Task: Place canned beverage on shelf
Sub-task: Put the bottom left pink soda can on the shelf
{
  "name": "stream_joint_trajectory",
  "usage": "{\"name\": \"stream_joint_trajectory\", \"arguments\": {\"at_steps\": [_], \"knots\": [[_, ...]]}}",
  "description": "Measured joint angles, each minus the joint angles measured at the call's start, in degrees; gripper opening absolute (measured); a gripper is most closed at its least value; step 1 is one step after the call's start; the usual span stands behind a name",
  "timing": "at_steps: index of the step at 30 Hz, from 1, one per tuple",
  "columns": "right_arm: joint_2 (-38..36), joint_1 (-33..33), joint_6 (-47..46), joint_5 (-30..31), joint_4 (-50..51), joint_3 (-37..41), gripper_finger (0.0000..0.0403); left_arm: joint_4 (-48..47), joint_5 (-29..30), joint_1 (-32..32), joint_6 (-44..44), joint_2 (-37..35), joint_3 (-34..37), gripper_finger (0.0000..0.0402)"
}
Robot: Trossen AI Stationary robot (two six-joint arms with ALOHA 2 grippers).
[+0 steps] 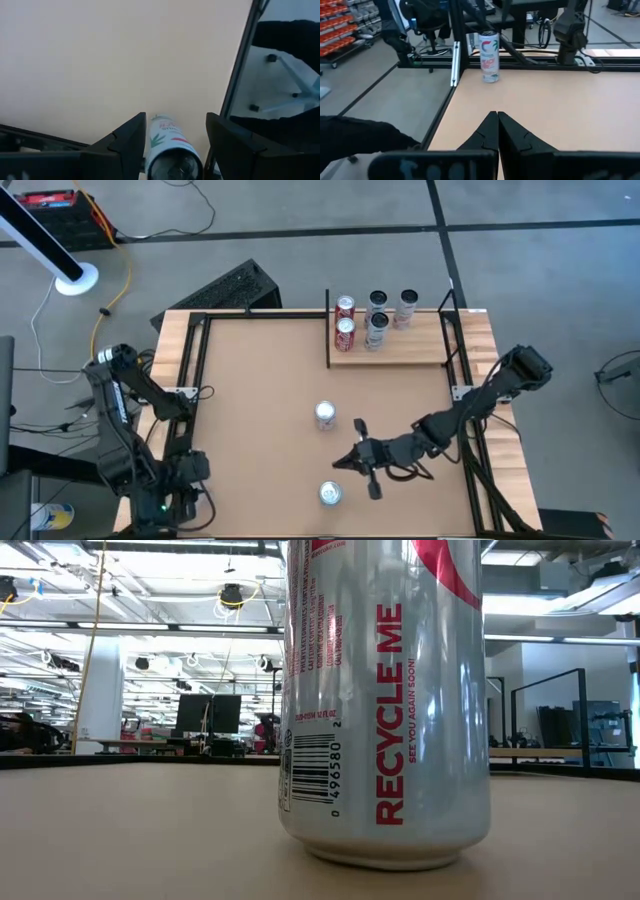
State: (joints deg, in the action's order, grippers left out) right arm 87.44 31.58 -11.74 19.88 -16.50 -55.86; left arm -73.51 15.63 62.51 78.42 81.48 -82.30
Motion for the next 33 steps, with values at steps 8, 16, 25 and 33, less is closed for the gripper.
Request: {"name": "stream_joint_trajectory", "arguments": {"at_steps": [8,16,25,33], "knots": [[0.0,0.43,0.23,0.0,0.18,0.0,0.0023,-2.02,-1.8,-1.41,-2.04,1.15,0.02,0.019],[0.0,0.24,0.38,0.0,1.1,0.0,0.0023,-5.28,-0.69,-5.89,-8.25,1.15,0.02,0.019],[0.0,0.15,0.64,0.0,1.03,0.0,0.0023,-4.69,11.21,-12.87,-27.55,1.15,0.02,0.019],[0.0,0.16,0.67,0.0,1.04,0.0,0.0023,-1.77,16.23,-15.57,-35.59,1.15,0.02,0.0228]]}}
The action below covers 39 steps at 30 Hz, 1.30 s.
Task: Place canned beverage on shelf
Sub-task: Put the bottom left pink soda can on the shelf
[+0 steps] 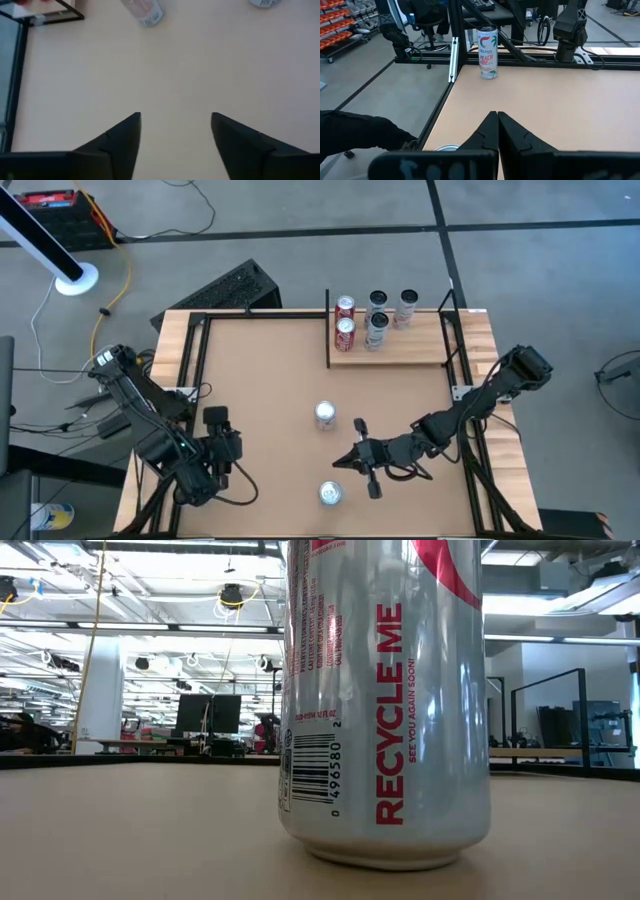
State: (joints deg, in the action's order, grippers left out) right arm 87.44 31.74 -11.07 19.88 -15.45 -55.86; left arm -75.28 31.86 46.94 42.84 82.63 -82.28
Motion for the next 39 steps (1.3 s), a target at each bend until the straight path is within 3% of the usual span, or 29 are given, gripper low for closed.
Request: {"name": "stream_joint_trajectory", "arguments": {"at_steps": [6,12,15,25,33,39], "knots": [[0.0,0.01,0.59,0.0,0.17,0.0,0.0023,0.32,-5.61,-1.29,2.06,0.0,0.0,0.0311],[0.0,0.01,0.59,0.0,0.43,0.0,0.0023,-1.97,-27.71,-1.74,13.44,0.0,0.02,0.0349],[0.0,0.01,0.59,0.0,0.43,0.0,0.0023,-1.62,-32.59,0.26,19.47,0.0,0.02,0.0348],[0.0,0.14,0.58,-0.02,0.51,0.0,0.0023,-0.69,-26.4,13.04,34.7,0.0,0.02,0.0346],[0.0,0.16,0.59,-0.02,0.47,0.0,0.0023,-0.11,-23.91,19.43,46.48,0.0,0.07,0.0345],[0.0,0.23,1.07,-0.17,0.74,-0.02,0.0023,2.61,-21.53,23.35,44.51,0.14,3.05,0.0345]]}}
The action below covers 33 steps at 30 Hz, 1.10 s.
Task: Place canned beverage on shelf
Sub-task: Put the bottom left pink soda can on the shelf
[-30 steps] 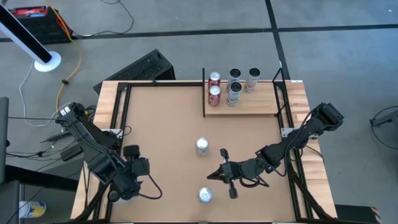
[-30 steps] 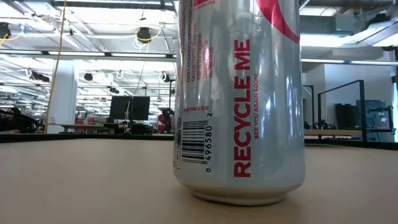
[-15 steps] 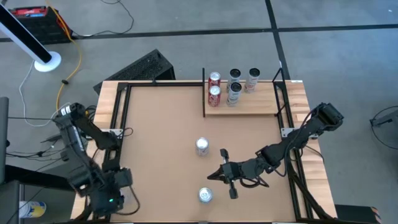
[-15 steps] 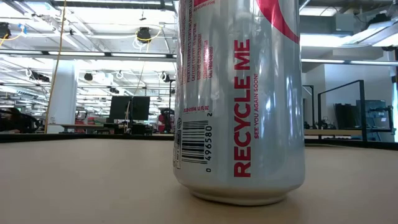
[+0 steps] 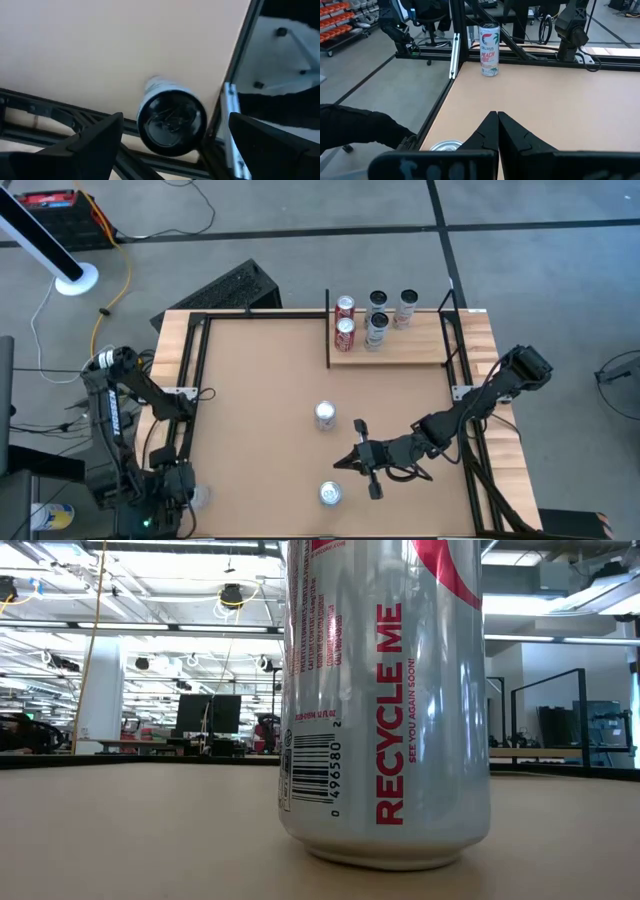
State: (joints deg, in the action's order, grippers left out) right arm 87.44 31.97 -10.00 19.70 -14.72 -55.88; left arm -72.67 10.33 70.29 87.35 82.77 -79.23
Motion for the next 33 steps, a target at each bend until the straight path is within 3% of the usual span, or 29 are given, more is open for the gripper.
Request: {"name": "stream_joint_trajectory", "arguments": {"at_steps": [12,25,28,33], "knots": [[-0.02,-0.04,0.13,-0.04,1.68,0.0,0.0023,5.99,-1.63,0.64,-4.5,0.31,7.05,0.0345],[-0.02,-0.13,-0.04,-0.06,1.88,0.0,0.0023,6.86,-2.14,0.62,-5.78,0.84,7.37,0.0343],[-0.02,-0.13,-0.04,-0.05,1.85,0.0,0.0023,6.84,-2.14,0.62,-6.28,0.84,7.37,0.0322],[-0.02,-0.11,-0.04,-0.07,1.99,0.0,0.0023,6.87,-2.38,0.35,-7.67,0.8,7.35,0.0243]]}}
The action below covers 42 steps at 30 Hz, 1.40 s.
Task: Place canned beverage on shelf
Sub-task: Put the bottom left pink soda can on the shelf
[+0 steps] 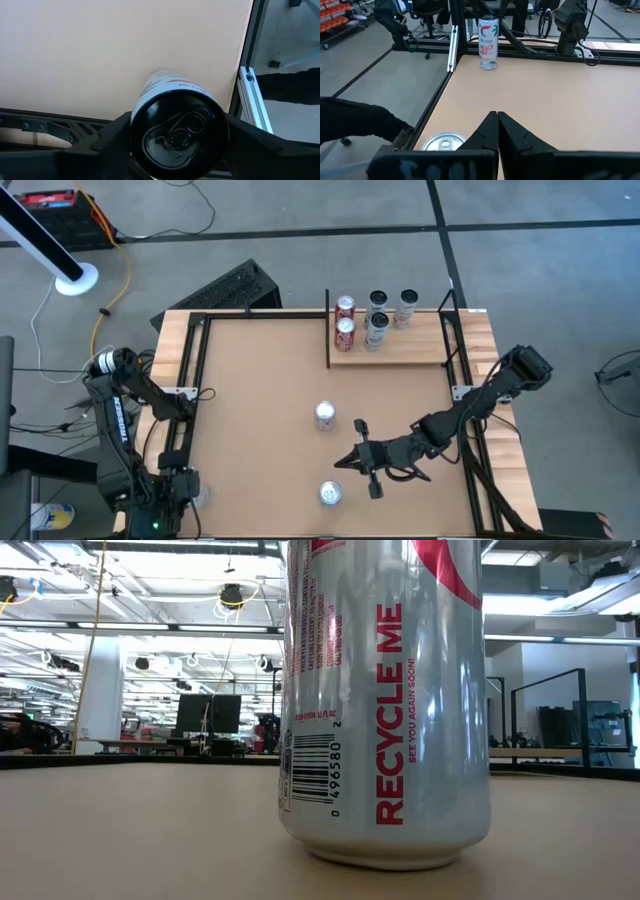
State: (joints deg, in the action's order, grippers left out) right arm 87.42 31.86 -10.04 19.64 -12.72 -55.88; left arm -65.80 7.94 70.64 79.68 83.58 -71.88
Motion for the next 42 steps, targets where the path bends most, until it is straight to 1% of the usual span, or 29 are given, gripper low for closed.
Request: {"name": "stream_joint_trajectory", "arguments": {"at_steps": [1,3,7,11,13,18,21,26,31,34,37,40,42], "knots": [[0.0,0.0,0.01,0.0,0.25,0.0,0.0023,-0.02,-0.07,-0.31,-0.01,-0.01,-0.05,0.0236],[0.0,0.0,0.56,-0.03,0.96,0.0,0.0023,-0.4,-0.3,-1.12,-0.49,0.03,-0.57,0.0236],[0.0,0.37,6.14,-0.16,3.3,0.0,0.0023,-0.85,-0.07,-4.79,-3.86,0.04,-3.47,0.0236],[-0.02,0.36,8.63,-0.26,3.92,0.0,0.0023,-1.08,3.12,-10.81,-11.78,-0.01,-6.0,0.0236],[-0.02,0.03,9.82,-0.28,4.79,0.0,0.0023,-1.11,3.28,-15.16,-17.62,-0.01,-6.33,0.0236],[-1.41,-1.09,10.14,-0.32,9.65,0.01,0.0023,-0.96,0.05,-27.91,-36.61,-0.01,-6.34,0.0236],[-3.83,-1.84,10.17,-0.45,13.34,0.01,0.0023,0.17,-0.44,-35.67,-48.92,-0.01,-6.34,0.0236],[-9.14,-2.8,10.3,-1.88,18.19,-0.04,0.0023,-0.1,-3.02,-48.08,-67.97,-0.01,-6.38,0.0236],[-12.11,-3.08,12.98,-1.88,20.6,-0.02,0.0023,1.46,-8.55,-59.9,-84.77,-0.01,-6.38,0.0236],[-13.0,-4.37,14.5,-1.88,21.06,-0.02,0.0023,1.8,-10.7,-65.96,-93.52,-0.01,-6.38,0.0236],[-13.25,-7.09,15.07,-2.76,21.62,-0.02,0.0023,2.14,-13.66,-70.88,-101.36,-0.01,-6.38,0.0236],[-13.24,-10.87,15.14,-7.75,22.0,-0.02,0.0023,2.36,-15.66,-74.43,-106.48,-0.01,-6.38,0.0236],[-13.16,-13.45,15.51,-10.52,21.96,-0.02,0.0023,2.32,-15.61,-76.11,-108.07,-0.01,-6.38,0.0236]]}}
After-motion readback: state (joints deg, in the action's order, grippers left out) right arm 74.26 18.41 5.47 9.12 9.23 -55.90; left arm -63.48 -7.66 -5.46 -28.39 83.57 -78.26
